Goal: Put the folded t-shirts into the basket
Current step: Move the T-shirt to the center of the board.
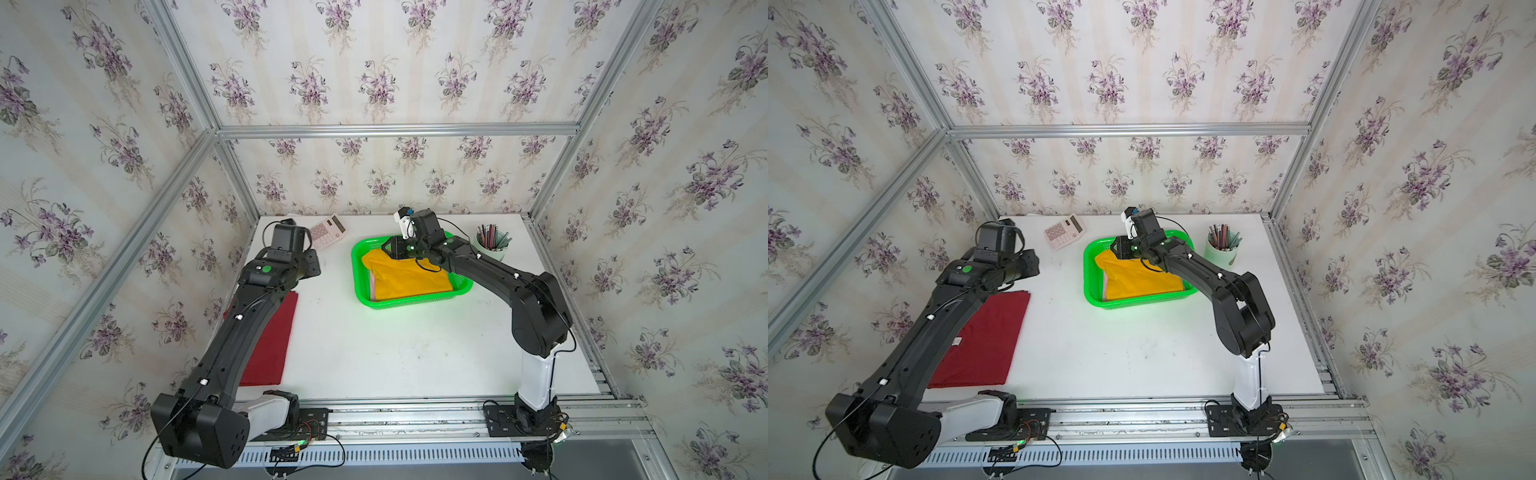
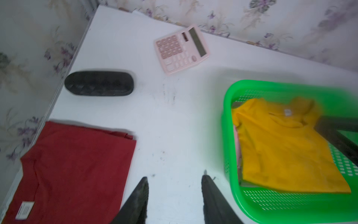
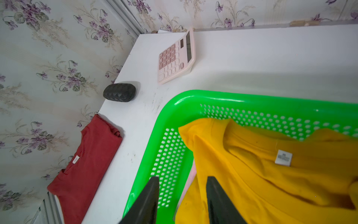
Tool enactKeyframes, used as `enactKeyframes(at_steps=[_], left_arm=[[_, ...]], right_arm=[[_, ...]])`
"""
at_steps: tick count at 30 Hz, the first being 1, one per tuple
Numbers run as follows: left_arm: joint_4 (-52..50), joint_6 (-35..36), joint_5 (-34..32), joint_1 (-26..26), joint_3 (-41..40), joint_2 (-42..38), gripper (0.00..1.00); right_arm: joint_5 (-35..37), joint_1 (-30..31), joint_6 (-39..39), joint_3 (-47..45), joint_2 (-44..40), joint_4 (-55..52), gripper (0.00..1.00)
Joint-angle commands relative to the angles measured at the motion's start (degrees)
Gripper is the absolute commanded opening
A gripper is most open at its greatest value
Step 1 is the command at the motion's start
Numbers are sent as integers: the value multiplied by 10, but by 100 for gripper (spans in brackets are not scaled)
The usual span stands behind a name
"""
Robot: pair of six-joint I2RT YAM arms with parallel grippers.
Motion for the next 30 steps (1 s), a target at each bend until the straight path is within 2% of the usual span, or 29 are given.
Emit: enactKeyframes(at_steps=[1, 5, 11, 17, 21, 23, 25, 28, 30], left_arm=[[-48, -68, 17, 47, -28, -31, 46], [-51, -90, 16, 102, -83, -63, 46], [-39, -102, -11, 118, -131, -56, 47], [-29, -142, -49, 132, -152, -20, 48], [-45, -202, -87, 143, -159, 24, 48], [-45, -229, -94, 146, -174, 41, 47], [-48, -261, -103, 150, -190, 57, 42], [-59, -318, -124, 154, -212, 77, 29], [-54, -337, -121, 156, -227, 90, 26]], right_arm=[[7, 4, -25, 37, 39, -18, 45], [17, 3, -35, 85, 89, -49, 48], [15, 3, -34, 110, 131, -61, 48], [52, 3, -52, 135, 159, -69, 48], [59, 3, -47, 154, 173, -81, 48], [45, 3, -48, 150, 162, -80, 51], [30, 3, -46, 139, 140, -75, 53], [15, 3, -45, 111, 83, -62, 57], [10, 3, -44, 82, 35, -42, 59]])
